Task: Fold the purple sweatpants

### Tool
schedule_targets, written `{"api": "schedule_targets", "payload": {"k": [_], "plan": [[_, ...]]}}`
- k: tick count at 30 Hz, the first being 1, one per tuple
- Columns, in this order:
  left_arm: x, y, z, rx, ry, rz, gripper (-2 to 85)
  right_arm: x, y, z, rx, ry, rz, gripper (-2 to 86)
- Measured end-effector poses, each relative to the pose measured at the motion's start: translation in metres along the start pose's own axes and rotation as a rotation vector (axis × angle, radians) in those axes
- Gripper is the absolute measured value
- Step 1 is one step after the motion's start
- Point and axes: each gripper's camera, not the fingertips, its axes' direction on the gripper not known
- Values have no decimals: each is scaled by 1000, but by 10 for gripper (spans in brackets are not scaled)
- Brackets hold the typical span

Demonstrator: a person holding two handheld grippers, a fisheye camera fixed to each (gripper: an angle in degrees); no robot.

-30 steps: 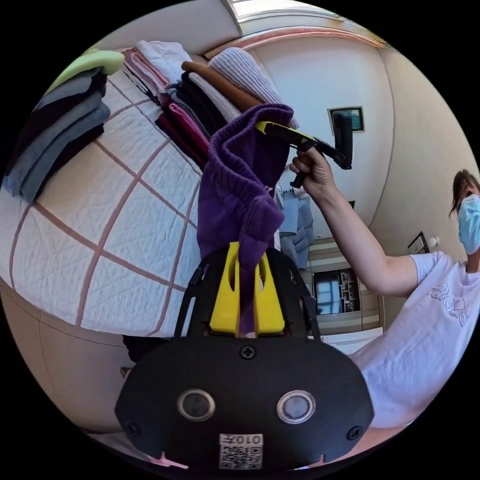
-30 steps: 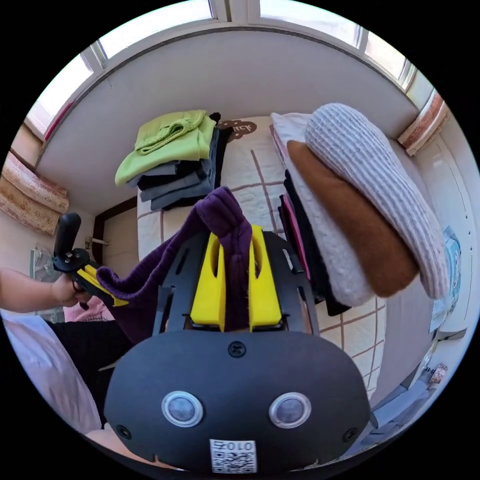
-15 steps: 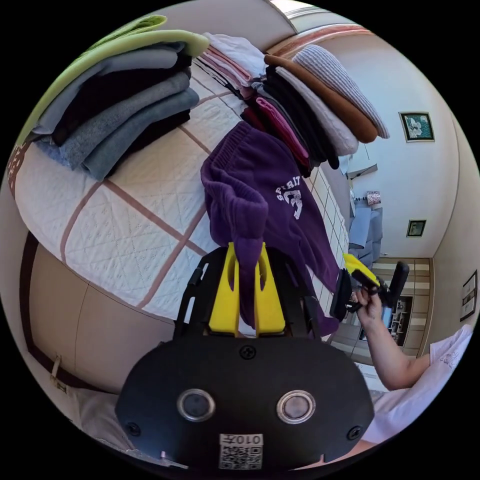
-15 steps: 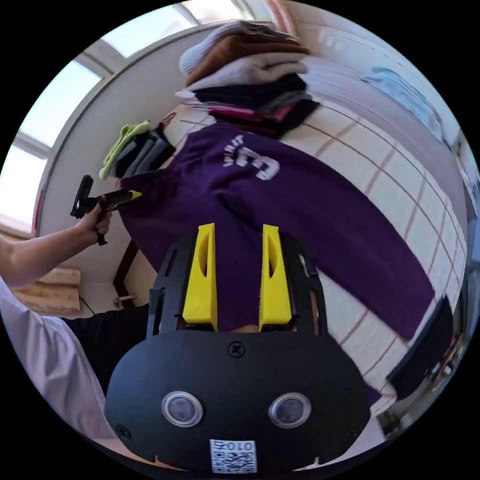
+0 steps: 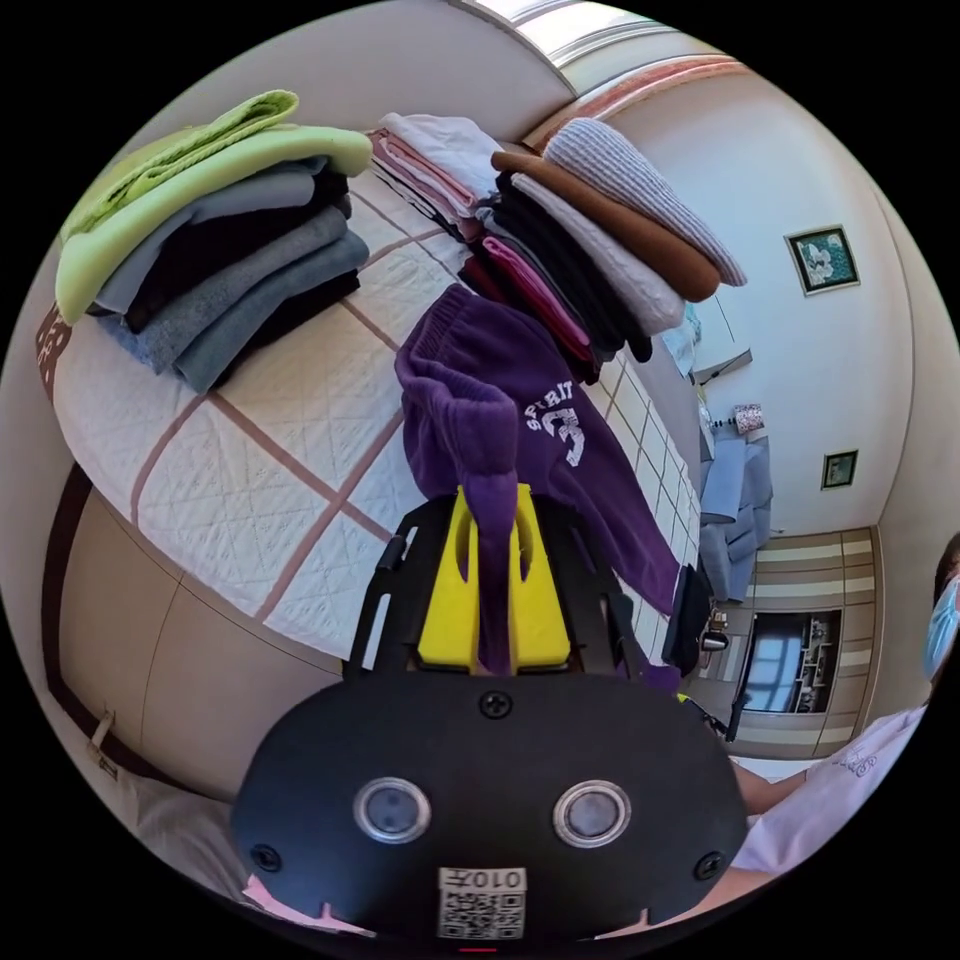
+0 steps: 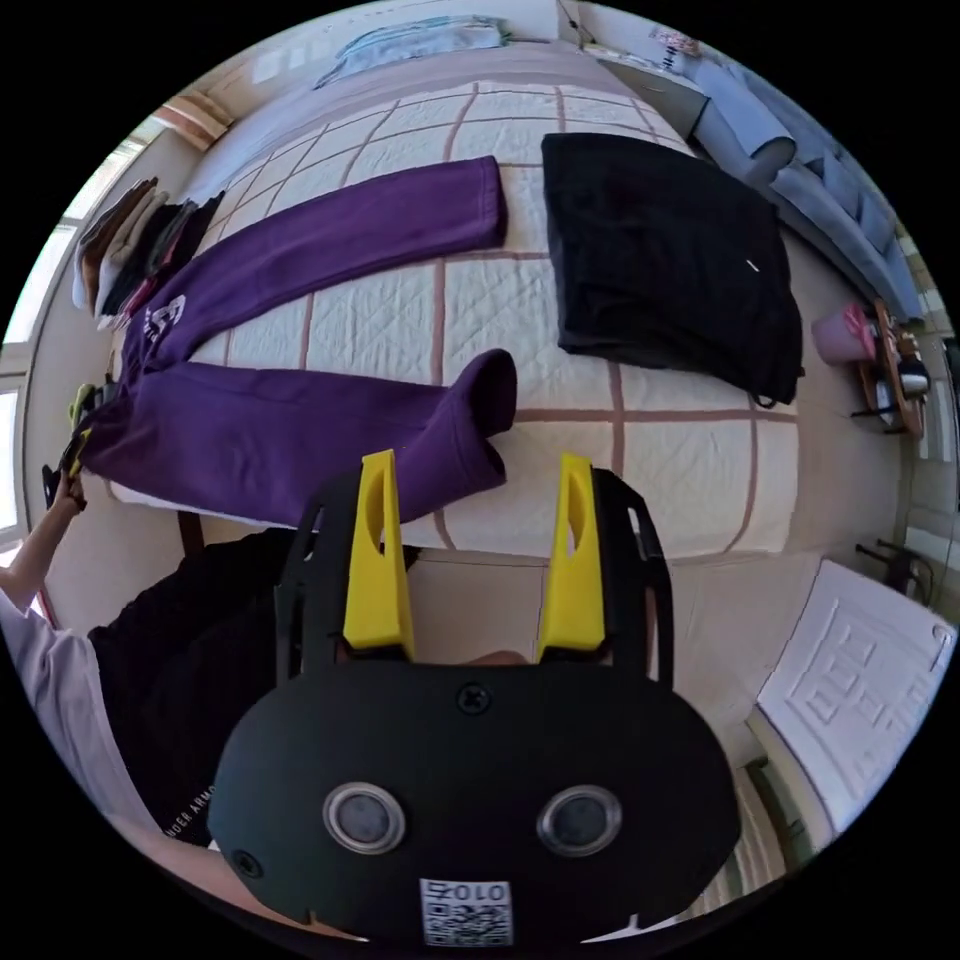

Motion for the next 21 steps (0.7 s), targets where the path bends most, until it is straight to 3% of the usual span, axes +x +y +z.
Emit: {"api": "schedule_targets", "payload": {"k": [3, 6, 12, 16, 19, 21], "plan": [[2, 5, -17, 20, 20, -11, 56, 18, -10, 36, -64, -113, -145, 169], [-5, 10, -34, 23, -11, -43, 56, 31, -12, 66, -163, -250, -233, 82], [-26, 15, -85, 29, -85, -128, 50, 71, -19, 24, -388, -401, -222, 45], [-59, 17, -104, 9, -144, -164, 39, 116, -33, -2, -348, -322, -101, 82], [-88, 24, -95, -33, -195, -220, 31, 133, -37, 46, -495, -120, -76, 161], [-105, 33, -89, -53, -191, -259, 27, 142, -31, 65, -506, -135, -52, 160]]}}
